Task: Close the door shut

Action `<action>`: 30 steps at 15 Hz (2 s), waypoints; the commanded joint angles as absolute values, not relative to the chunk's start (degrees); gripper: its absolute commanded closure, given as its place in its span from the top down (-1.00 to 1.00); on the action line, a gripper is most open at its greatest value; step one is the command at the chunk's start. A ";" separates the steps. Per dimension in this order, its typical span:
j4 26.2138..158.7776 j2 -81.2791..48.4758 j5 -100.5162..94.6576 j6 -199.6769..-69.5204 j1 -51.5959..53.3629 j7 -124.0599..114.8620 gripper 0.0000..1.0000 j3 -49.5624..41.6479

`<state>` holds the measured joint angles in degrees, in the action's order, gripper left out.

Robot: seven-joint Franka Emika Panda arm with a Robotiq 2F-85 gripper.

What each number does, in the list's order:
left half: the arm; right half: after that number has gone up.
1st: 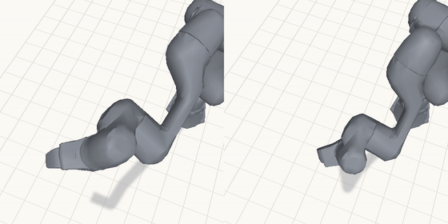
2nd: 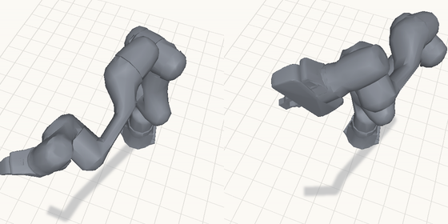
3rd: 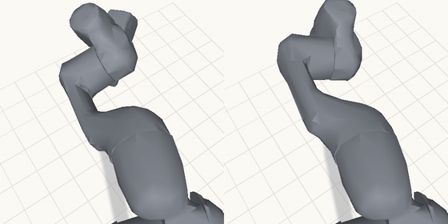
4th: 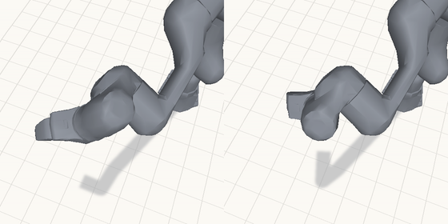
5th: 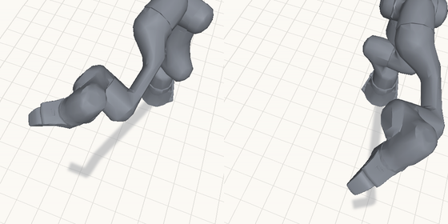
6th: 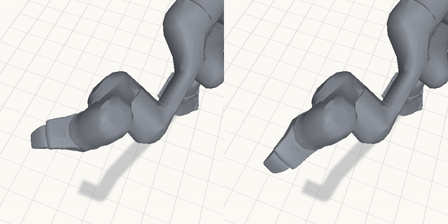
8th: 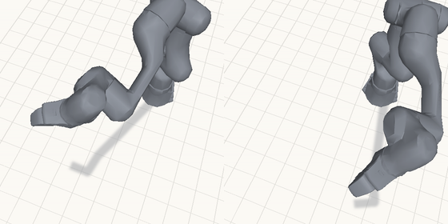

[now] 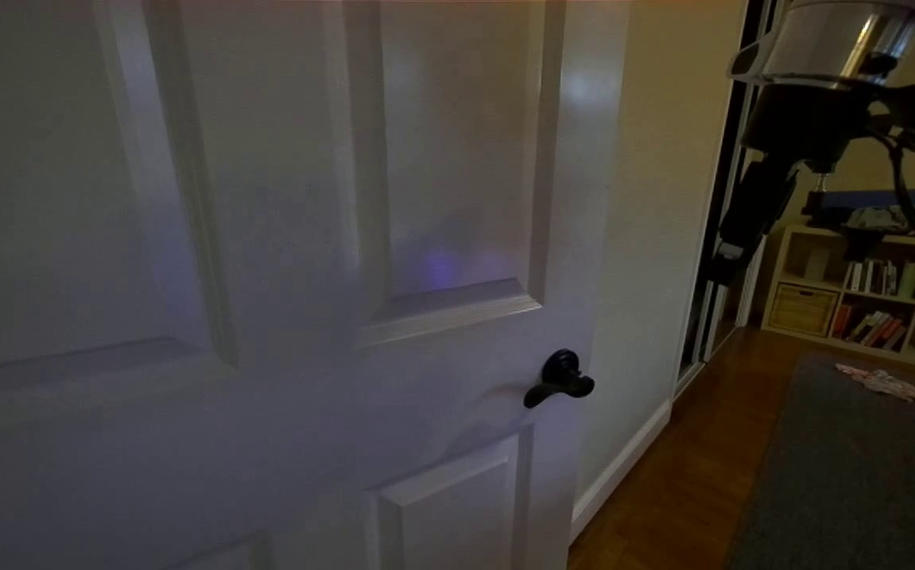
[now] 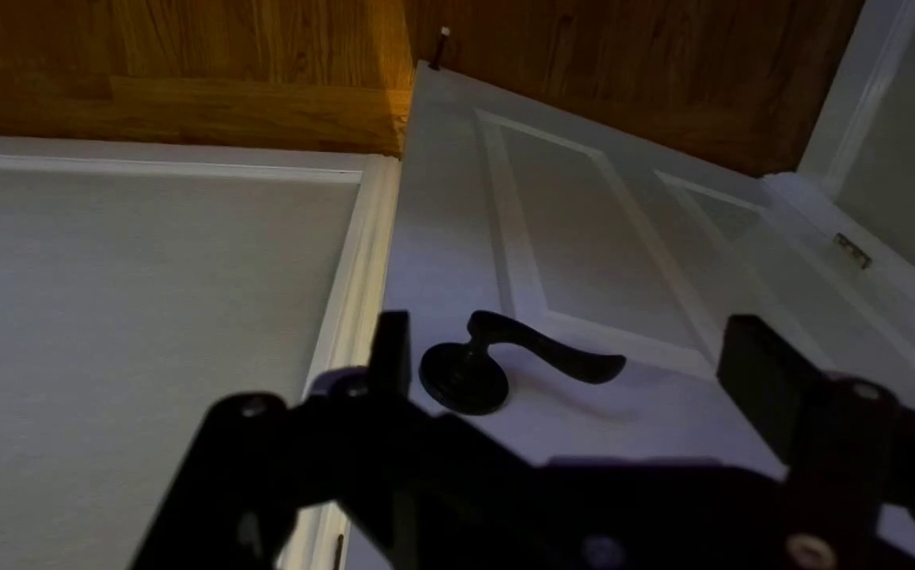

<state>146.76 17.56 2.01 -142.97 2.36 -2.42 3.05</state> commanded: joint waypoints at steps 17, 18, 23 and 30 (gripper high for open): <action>135.02 1.95 1.36 -154.39 1.71 -29.35 0.34 5.44; 134.97 1.41 0.93 -157.36 1.87 -30.69 0.17 5.35; 134.63 -0.83 -4.79 -166.71 1.44 -39.45 -0.48 4.68; 132.49 -2.83 -26.49 -171.90 0.45 -60.82 -1.00 0.32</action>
<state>134.05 -1.84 -19.38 -170.34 0.74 -53.00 2.01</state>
